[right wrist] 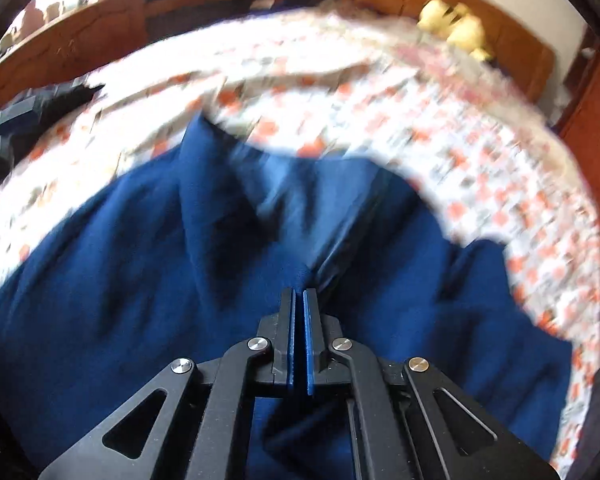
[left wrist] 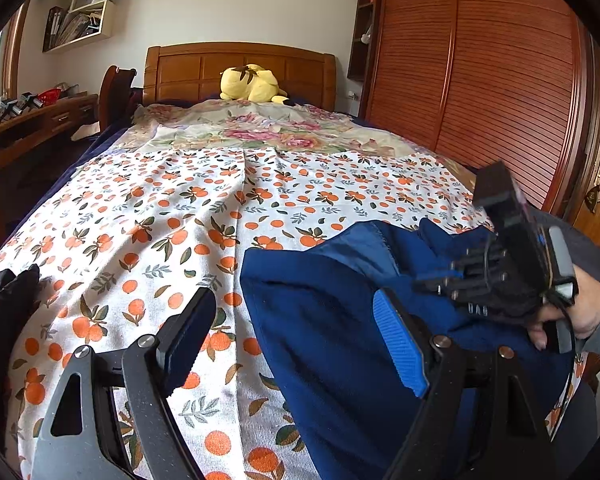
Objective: Fold large clothes
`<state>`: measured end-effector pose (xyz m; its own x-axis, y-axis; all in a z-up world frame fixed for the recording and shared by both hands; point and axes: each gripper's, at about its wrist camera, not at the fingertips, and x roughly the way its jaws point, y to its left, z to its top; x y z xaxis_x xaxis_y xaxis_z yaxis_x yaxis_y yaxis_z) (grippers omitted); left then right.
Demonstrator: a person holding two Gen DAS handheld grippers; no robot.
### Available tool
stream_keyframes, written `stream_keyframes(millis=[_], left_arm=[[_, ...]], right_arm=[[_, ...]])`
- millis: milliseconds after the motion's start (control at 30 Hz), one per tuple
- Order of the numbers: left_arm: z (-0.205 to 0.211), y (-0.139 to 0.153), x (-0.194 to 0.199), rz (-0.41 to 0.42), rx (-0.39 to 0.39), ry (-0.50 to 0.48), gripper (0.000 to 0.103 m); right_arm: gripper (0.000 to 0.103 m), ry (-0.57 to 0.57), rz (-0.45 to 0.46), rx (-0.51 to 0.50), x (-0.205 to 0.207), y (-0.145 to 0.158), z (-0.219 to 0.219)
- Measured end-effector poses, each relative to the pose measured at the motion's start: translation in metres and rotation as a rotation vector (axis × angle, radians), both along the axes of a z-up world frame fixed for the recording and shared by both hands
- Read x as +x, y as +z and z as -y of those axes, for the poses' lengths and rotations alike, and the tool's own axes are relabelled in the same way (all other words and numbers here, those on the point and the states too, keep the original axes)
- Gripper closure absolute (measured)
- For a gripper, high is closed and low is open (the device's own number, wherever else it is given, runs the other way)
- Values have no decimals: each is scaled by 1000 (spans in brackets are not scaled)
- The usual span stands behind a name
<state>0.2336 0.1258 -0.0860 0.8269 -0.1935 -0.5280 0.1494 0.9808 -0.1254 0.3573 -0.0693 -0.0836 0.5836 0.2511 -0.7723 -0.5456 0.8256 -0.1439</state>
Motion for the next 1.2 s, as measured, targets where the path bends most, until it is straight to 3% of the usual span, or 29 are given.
stream_keyframes(millis=[167, 233, 400, 467, 500, 533, 633, 833, 1033, 1200], left_arm=[[1, 6, -4, 15, -7, -5, 21], [3, 8, -5, 20, 0, -8, 21], [8, 12, -3, 23, -3, -19, 21], [12, 15, -3, 25, -6, -27, 21], [15, 17, -3, 28, -9, -36, 21], [19, 19, -3, 32, -9, -44, 21], [33, 22, -2, 41, 3, -71, 21], [66, 21, 3, 30, -1, -145, 21], [92, 12, 7, 18, 25, -176, 21], [104, -4, 16, -30, 48, -185, 21]], right_arm=[[100, -72, 110, 20, 25, 31, 1], [100, -113, 162, -15, 35, 36, -3], [100, -164, 169, -15, 50, 28, -7], [90, -191, 153, 5, 53, 29, -3], [74, -206, 150, 14, 55, 30, 1], [62, -234, 155, 11, 55, 32, 8], [57, -293, 173, 17, 42, 48, 39], [56, -371, 164, -18, 18, 57, 116], [56, -512, 60, -73, 22, 30, 187], [56, -592, -15, -20, 37, 12, 225]])
